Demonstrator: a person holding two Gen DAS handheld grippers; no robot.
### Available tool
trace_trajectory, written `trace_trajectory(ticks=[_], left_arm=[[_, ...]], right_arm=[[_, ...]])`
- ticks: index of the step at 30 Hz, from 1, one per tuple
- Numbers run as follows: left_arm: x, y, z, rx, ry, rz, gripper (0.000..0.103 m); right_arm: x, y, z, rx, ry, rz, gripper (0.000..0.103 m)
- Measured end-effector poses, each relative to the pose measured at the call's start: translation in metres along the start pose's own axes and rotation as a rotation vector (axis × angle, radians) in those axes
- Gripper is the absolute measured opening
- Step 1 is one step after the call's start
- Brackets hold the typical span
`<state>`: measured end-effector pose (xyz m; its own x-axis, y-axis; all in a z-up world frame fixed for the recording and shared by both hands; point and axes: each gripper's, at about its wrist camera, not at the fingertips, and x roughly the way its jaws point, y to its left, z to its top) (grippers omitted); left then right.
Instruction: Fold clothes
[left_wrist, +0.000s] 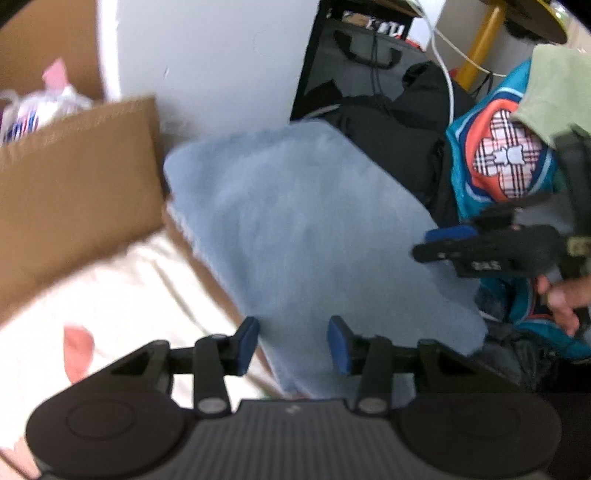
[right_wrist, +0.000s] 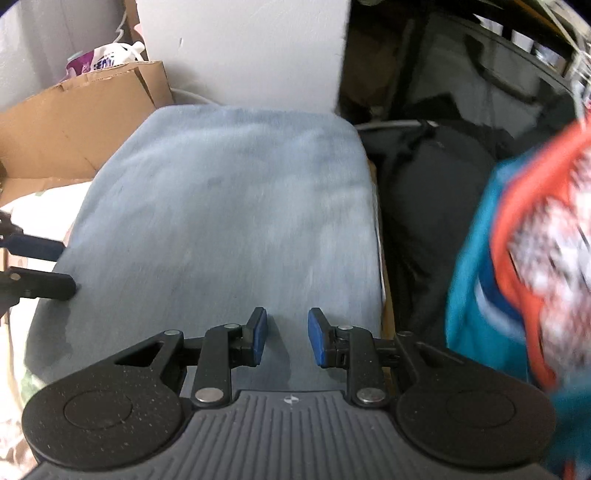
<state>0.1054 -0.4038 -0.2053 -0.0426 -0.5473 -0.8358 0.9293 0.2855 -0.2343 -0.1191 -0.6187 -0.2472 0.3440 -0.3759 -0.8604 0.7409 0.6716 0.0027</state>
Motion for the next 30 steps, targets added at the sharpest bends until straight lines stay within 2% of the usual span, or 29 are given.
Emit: trace_trajectory(ticks=[5,10,14,17,18,20,21,22,23,25,28,30], left_arm=[[0.004,0.000,-0.021,-0.042,0.040,-0.031,0.045],[0.000,0.003,-0.032,-0.058,0.058,-0.053,0.036],[-0.012,0.010,-0.037,-0.072,0.057,-0.047,0.035],[-0.022,0.017,-0.041,-0.095,0.067,-0.033,0.035],[-0.026,0.020,-0.042,-0.105,0.069,-0.031,0.037],[-0.037,0.025,-0.041,-0.122,0.072,-0.022,0.049],[-0.045,0.027,-0.041,-0.129,0.069,-0.011,0.060],[-0.054,0.028,-0.040,-0.137,0.065,0.000,0.067],[-0.063,0.029,-0.039,-0.144,0.060,0.012,0.070],[-0.080,0.033,-0.039,-0.165,0.055,0.030,0.080],[-0.106,0.037,-0.039,-0.199,0.047,0.067,0.090],[-0.124,0.040,-0.040,-0.218,0.045,0.083,0.092]], right_arm=[[-0.018,0.000,-0.031,0.089,0.004,0.014,0.031],[-0.030,0.003,-0.051,0.153,0.003,0.025,0.031],[-0.040,0.006,-0.066,0.204,0.002,0.035,0.032],[-0.051,0.008,-0.072,0.249,-0.006,0.040,0.037],[-0.056,0.008,-0.071,0.270,-0.010,0.042,0.040],[-0.069,0.008,-0.070,0.329,-0.019,0.054,0.058],[-0.077,0.008,-0.069,0.359,-0.031,0.059,0.063],[-0.086,0.008,-0.067,0.389,-0.048,0.063,0.073],[-0.095,0.008,-0.064,0.418,-0.063,0.065,0.084],[-0.113,0.010,-0.063,0.477,-0.086,0.059,0.094],[-0.134,0.013,-0.064,0.551,-0.088,0.036,0.096],[-0.148,0.017,-0.067,0.595,-0.081,0.024,0.096]])
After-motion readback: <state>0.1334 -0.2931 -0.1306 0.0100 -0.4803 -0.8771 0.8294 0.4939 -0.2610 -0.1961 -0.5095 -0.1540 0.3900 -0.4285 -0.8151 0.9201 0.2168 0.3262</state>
